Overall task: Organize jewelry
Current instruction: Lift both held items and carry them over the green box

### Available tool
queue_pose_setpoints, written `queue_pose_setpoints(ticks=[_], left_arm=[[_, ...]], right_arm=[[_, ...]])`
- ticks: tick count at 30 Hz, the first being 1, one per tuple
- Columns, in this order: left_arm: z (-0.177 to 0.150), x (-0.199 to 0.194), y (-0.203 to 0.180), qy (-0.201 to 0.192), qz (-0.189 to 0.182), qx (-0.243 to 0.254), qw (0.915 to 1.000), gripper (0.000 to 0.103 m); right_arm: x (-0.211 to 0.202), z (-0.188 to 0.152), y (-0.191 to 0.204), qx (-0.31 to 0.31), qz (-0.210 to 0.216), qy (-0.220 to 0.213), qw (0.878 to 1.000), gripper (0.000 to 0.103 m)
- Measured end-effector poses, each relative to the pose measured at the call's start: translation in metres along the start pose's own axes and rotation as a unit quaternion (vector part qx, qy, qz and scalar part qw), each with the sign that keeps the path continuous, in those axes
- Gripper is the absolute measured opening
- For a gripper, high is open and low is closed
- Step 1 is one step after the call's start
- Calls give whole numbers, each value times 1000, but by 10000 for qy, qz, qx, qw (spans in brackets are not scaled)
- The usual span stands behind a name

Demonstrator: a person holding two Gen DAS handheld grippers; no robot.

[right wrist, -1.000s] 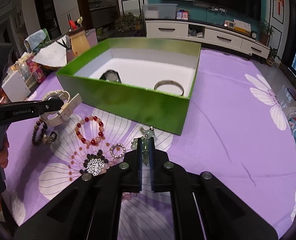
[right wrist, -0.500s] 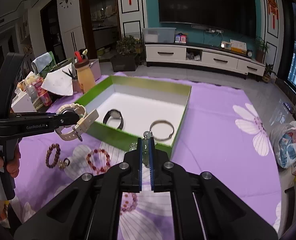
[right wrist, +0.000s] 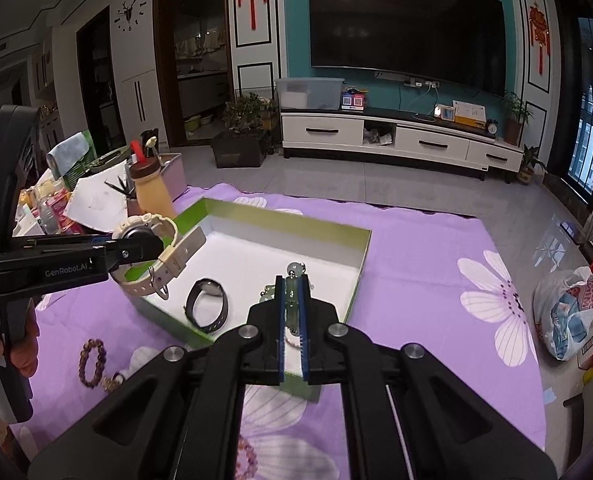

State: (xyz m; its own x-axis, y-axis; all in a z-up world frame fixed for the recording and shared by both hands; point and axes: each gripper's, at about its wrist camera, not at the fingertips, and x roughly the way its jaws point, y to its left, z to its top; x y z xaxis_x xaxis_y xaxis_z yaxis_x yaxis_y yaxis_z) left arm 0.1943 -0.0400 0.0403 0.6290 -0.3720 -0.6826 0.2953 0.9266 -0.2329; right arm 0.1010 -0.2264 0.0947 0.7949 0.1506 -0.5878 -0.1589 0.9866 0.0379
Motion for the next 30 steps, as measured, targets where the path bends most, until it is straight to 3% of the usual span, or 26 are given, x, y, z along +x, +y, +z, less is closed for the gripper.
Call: queue_pose_setpoints(ticks=[8, 30], left_arm=[[13, 21, 5, 77, 70, -68, 9999, 24], [5, 79, 20, 542, 284, -226, 9979, 25]], right_arm=[[27, 6, 2, -5, 55, 180, 9998, 5], [95, -8, -1, 233, 229, 924, 9952, 5]])
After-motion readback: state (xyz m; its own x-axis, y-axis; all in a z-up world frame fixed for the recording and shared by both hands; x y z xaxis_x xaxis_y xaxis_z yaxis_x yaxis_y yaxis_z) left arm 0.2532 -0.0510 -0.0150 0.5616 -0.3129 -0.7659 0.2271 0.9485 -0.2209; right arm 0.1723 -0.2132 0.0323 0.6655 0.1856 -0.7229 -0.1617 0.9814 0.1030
